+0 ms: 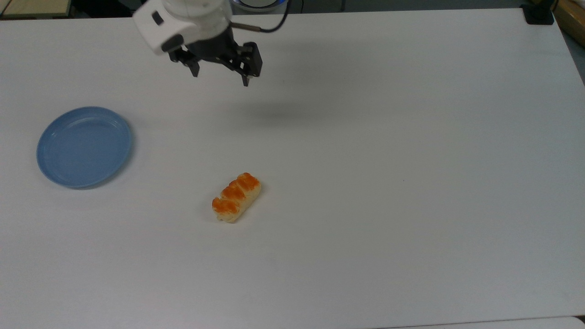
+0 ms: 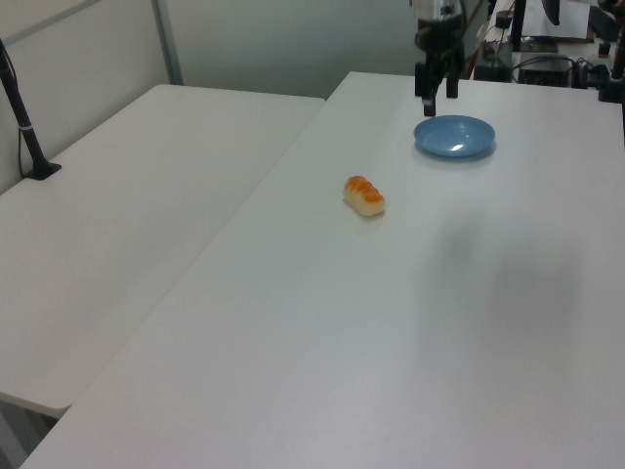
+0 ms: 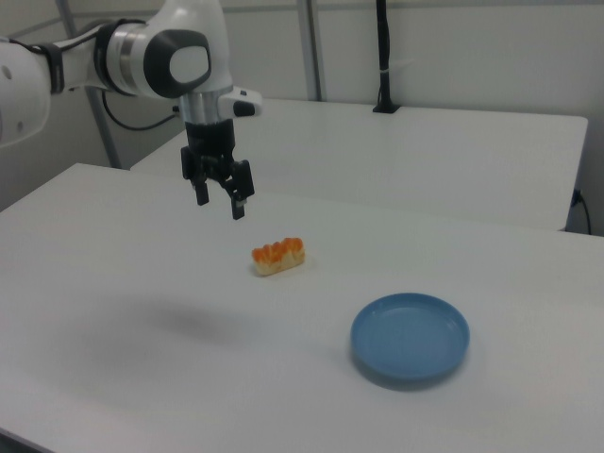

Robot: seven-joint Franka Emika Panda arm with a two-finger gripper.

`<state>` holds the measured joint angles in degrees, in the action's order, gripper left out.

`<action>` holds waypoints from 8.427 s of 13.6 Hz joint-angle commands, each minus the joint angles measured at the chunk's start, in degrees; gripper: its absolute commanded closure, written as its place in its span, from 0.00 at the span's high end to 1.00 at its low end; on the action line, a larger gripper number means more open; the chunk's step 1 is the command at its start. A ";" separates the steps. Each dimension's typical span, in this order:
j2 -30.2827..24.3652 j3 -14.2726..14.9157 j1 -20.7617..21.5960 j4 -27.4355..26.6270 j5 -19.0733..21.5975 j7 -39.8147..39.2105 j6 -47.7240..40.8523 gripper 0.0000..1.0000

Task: Put the bread on a plate

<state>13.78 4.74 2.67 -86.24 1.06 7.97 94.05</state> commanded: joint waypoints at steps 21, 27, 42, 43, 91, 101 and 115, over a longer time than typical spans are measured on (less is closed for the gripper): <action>19.87 0.45 3.31 2.13 0.70 24.11 25.39 1.00; 22.44 0.71 3.31 2.13 0.70 24.73 30.76 1.00; 22.80 1.32 2.96 2.39 -2.38 25.35 34.27 0.47; 21.39 1.32 2.87 2.22 -2.38 24.74 33.40 0.44; 16.82 0.62 -19.29 1.16 -4.58 -1.20 32.97 1.00; 2.05 0.62 -8.84 1.16 -4.76 -2.26 11.09 1.00; -2.62 0.53 0.76 1.86 -0.19 0.65 5.53 1.00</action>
<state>12.36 4.60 2.68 -82.89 -0.26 8.31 97.94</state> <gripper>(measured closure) 0.000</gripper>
